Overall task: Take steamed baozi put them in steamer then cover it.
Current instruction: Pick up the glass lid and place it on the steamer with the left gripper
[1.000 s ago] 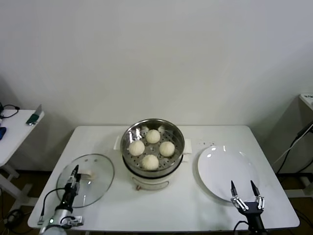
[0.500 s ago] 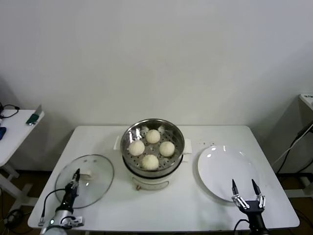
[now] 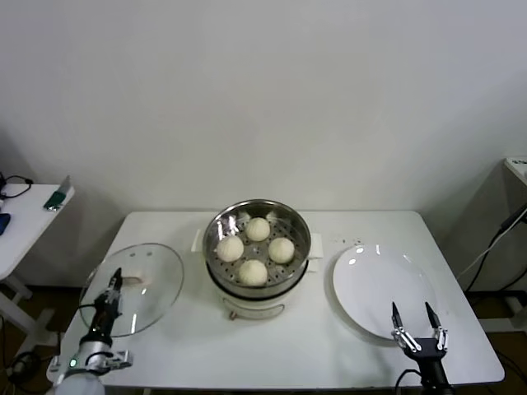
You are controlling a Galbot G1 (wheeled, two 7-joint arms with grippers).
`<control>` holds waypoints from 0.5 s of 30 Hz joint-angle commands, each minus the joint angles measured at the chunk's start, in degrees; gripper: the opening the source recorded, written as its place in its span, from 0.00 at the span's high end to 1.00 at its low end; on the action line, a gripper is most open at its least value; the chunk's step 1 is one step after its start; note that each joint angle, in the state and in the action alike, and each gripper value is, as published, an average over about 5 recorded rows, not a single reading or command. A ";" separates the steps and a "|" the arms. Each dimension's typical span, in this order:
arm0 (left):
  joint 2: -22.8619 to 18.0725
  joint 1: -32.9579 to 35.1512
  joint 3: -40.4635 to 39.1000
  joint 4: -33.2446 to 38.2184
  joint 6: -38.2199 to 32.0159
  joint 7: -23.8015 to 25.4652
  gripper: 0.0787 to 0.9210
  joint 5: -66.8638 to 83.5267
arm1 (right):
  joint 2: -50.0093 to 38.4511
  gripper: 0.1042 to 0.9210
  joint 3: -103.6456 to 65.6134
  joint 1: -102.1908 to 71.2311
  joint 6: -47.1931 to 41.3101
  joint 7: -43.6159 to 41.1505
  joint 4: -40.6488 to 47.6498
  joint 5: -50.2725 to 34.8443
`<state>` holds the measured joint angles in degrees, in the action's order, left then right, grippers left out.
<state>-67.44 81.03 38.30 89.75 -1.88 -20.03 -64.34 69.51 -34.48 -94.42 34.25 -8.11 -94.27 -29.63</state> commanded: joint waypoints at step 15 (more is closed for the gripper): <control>10.28 -0.39 -4.36 35.12 27.33 22.89 0.94 7.77 | 2.20 0.12 -0.14 1.91 -0.78 3.57 -0.03 7.12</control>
<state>-59.04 77.83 29.96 116.29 22.14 -0.65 -62.36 70.84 -34.71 -93.27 33.58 -5.50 -94.41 -25.10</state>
